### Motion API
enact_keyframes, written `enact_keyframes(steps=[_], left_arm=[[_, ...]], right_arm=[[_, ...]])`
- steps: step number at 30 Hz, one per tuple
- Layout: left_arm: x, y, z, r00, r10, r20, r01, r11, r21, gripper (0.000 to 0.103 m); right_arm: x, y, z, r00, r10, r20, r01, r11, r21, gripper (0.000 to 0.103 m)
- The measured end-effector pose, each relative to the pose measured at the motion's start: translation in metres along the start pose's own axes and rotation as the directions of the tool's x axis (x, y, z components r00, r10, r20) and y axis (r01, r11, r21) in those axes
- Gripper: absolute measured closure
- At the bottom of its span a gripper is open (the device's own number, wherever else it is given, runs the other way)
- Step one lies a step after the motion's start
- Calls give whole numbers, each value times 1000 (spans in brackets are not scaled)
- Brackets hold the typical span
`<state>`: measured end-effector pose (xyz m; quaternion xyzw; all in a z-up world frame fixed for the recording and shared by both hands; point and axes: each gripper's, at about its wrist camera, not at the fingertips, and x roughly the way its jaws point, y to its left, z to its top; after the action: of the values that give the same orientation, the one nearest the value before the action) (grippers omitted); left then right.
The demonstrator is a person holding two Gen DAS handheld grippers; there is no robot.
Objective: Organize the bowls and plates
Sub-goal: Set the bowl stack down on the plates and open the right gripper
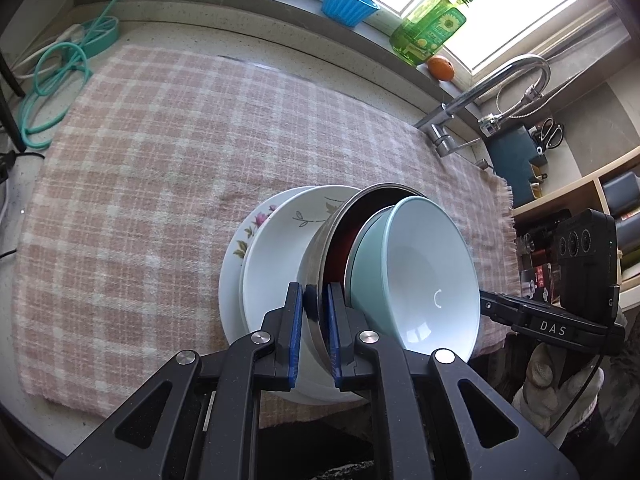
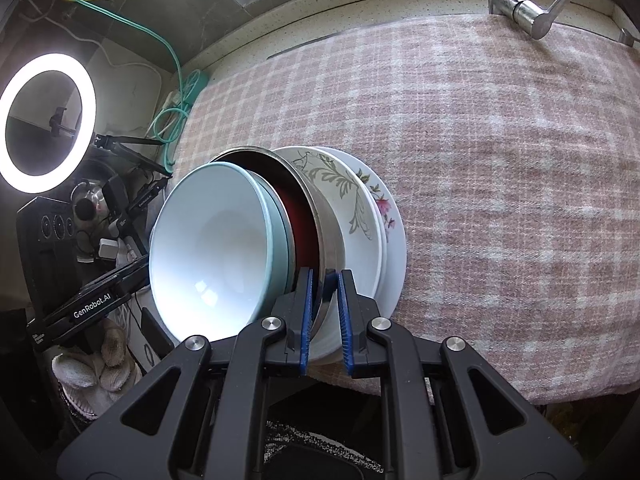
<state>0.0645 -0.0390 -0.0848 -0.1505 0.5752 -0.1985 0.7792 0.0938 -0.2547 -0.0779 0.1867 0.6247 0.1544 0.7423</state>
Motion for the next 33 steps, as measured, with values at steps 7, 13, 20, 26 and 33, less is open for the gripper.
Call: enact_keyframes(steps=[7, 13, 20, 26, 33], left_arm=[[2, 4, -1, 1000, 21, 1, -21, 1000, -9, 95], [0, 5, -1, 999, 34, 11, -33, 999, -9, 95], [-1, 3, -1, 999, 43, 15, -43, 999, -1, 95], [-4, 1, -1, 998, 55, 28, -56, 998, 14, 95], [-11, 0, -1, 996, 71, 51, -72, 997, 22, 92]], right_arm=[[3, 5, 2, 1000, -1, 9, 2, 1000, -7, 90], [5, 8, 4, 1000, -1, 4, 1, 1000, -25, 90], [6, 10, 3, 1000, -2, 5, 3, 1000, -29, 90], [2, 12, 4, 1000, -13, 21, 14, 999, -50, 90], [-5, 11, 3, 999, -19, 36, 21, 998, -65, 90]])
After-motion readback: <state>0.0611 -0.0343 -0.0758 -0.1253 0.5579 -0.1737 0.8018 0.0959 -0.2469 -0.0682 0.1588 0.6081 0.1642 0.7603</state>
